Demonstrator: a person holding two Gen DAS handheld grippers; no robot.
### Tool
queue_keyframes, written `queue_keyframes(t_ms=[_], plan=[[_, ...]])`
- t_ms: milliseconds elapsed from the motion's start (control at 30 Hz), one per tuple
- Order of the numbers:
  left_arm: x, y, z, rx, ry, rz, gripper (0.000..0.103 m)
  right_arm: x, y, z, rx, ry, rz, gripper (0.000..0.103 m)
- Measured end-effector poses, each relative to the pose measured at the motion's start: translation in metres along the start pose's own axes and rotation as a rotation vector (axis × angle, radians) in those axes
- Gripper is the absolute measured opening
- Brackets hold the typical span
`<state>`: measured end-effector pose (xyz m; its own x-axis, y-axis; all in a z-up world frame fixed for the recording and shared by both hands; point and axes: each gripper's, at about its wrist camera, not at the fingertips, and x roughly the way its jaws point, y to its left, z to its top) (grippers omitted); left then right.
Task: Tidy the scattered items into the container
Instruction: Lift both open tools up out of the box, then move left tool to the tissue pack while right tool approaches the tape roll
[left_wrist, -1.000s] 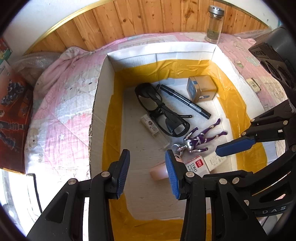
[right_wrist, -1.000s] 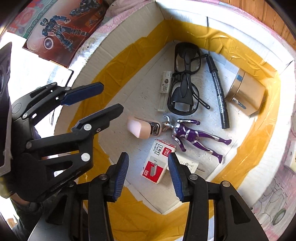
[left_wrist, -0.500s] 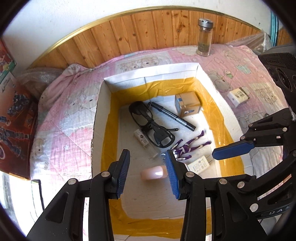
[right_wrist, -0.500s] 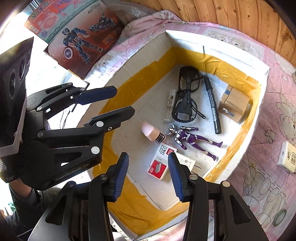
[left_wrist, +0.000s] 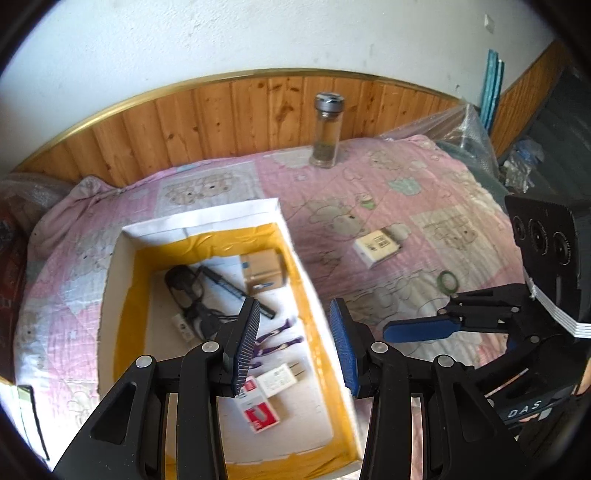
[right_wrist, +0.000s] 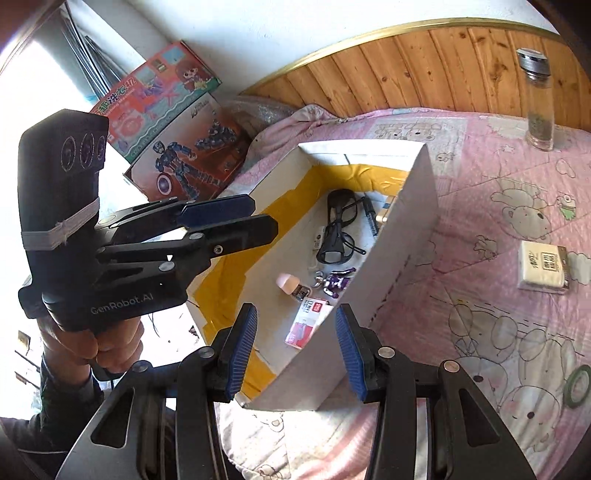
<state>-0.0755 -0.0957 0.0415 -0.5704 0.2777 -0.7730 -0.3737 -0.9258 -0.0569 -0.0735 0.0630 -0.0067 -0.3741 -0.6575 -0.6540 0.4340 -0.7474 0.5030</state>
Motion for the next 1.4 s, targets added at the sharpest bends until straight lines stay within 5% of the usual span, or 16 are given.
queue_keyframes(t_ms=[133,367,467,600,833,967,1033,1100,1133,1300,1333,1400], plan=[[0.005,-0.037,0.008,0.052,-0.019,-0.073,0.045,-0.032,-0.022,-0.010,-0.014,-0.053,-0.099,0.047],[0.036,-0.072,0.022,0.085,0.017,-0.093,0.045,-0.059,-0.104,-0.016,0.035,-0.037,-0.458,0.052],[0.047,-0.068,0.030,0.035,0.024,-0.088,0.045,-0.046,-0.130,-0.010,0.024,0.006,-0.534,0.065],[0.059,-0.059,0.037,-0.043,0.029,-0.092,0.045,-0.017,-0.142,0.003,-0.052,0.033,-0.576,0.079],[0.072,-0.074,0.036,-0.030,0.049,-0.126,0.045,0.013,-0.162,0.027,-0.083,0.032,-0.562,0.079],[0.082,-0.087,0.032,0.003,0.074,-0.150,0.045,0.024,-0.189,0.028,-0.068,0.118,-0.588,0.079],[0.085,-0.089,0.032,0.006,0.078,-0.163,0.045,0.025,-0.201,0.026,0.017,0.154,-0.493,0.077],[0.088,-0.090,0.034,0.007,0.078,-0.168,0.045,0.017,-0.206,0.028,0.168,0.171,-0.200,0.074],[0.090,-0.089,0.036,0.005,0.077,-0.170,0.045,0.009,-0.199,0.032,0.164,0.173,-0.175,0.074],[0.102,-0.088,0.038,-0.009,0.101,-0.189,0.045,-0.038,-0.176,0.019,-0.131,0.249,-0.460,0.074],[0.103,-0.090,0.037,-0.003,0.103,-0.190,0.045,-0.042,-0.180,0.008,-0.149,0.292,-0.489,0.066],[0.109,-0.094,0.034,0.014,0.113,-0.181,0.045,-0.049,-0.191,-0.010,-0.145,0.346,-0.527,0.031]])
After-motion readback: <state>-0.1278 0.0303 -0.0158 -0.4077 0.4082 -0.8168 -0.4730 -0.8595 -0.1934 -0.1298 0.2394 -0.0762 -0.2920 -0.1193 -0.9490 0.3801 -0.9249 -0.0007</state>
